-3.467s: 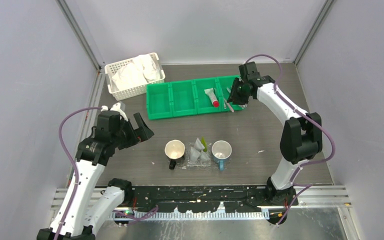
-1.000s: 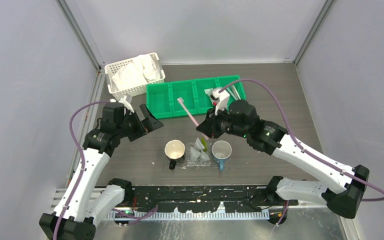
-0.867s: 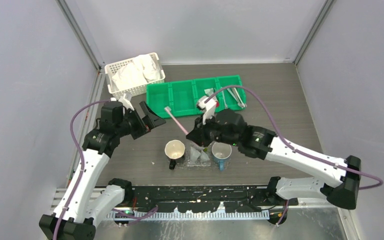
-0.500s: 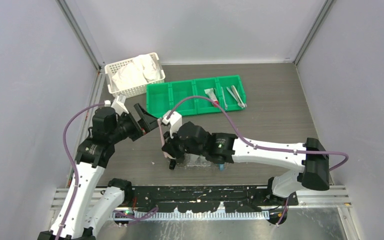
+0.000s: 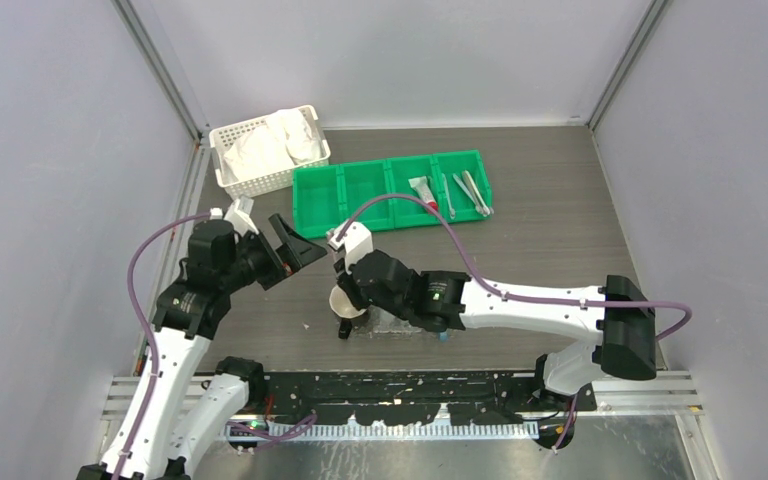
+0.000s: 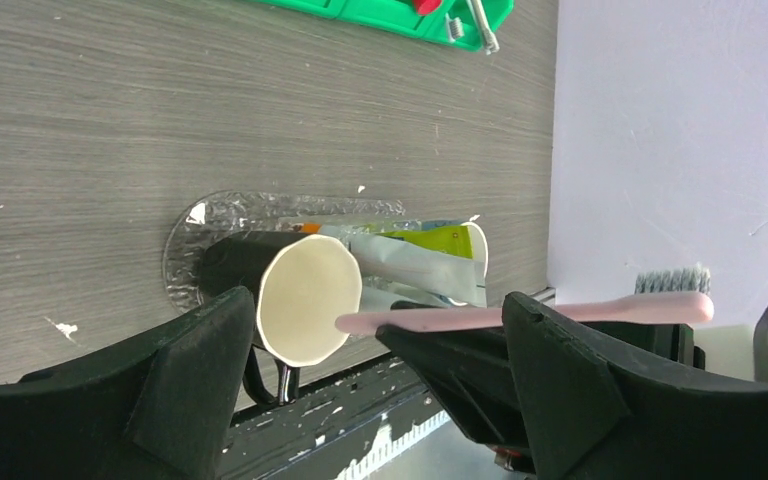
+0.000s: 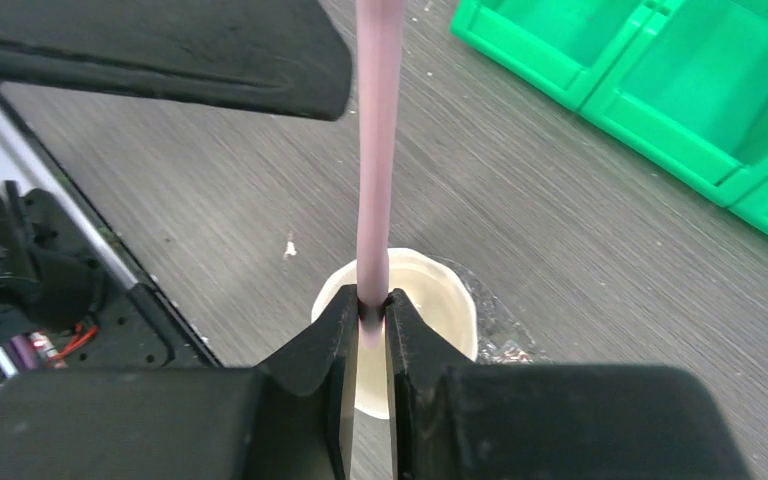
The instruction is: Prepare toiletry sets of a toothbrush and toothpaste on the tray
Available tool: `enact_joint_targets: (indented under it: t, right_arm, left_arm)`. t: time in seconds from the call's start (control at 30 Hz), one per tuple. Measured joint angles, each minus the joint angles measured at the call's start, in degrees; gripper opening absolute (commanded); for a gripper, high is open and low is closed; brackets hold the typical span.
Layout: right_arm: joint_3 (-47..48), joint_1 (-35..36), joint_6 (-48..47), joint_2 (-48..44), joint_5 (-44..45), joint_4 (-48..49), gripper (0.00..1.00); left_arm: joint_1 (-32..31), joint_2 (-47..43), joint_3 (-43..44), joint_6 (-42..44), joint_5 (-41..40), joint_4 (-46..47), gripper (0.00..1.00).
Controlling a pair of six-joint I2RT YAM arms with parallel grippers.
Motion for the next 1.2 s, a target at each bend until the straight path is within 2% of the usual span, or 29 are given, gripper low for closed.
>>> enact_joint_targets:
  t: [0.23,0.53,0.6,0.63,0.7,0.77,0.87,0.93,1.2]
  right_arm:
    - [-3.13,-0.02,-0.81,0.81,4.02,3.10,0.01]
    - [-3.72,-0.02,-0.96,7.13,5.09,6.95,0.02]
    - [-3.98,-0.02,-0.94,7.28,5.11,7.32,0.10]
    - [-4.15,-0.02,-0.94,7.28,5.14,7.54,0.19]
    - [-4.48,-0.02,-0.92,7.28,5.16,7.93,0.21]
    - [-4.85,-0.02,-0.85,7.28,5.29,8.33,0.32]
    - [-5.60,-0.02,-0.72,7.26,5.42,8.68,0.33]
    - [-5.86,-0.02,-0.70,7.17,5.55,8.72,0.42]
    - [-6.64,-0.02,-0.09,5.64,5.51,8.68,0.42]
  left_arm:
    - [0.00,0.28,-0.31,0.20,-0.57,-0.33,0.94]
    - [0.00,0.98,-0.42,0.33,-0.85,-0.35,0.94]
    - [0.00,1.01,-0.42,0.46,-1.05,-0.35,0.94]
    - [0.00,1.01,-0.42,0.55,-1.09,-0.37,0.94]
    - [0.00,1.01,-0.42,0.70,-1.09,-0.37,0.94]
    - [0.00,1.03,-0.42,1.03,-1.09,-0.35,0.94]
    - [0.00,1.22,-0.42,1.11,-1.09,-0.33,0.94]
    - [0.00,1.33,-0.42,1.18,-1.09,-0.33,0.94]
    - [0.00,1.36,-0.42,1.22,-1.09,-0.31,0.94]
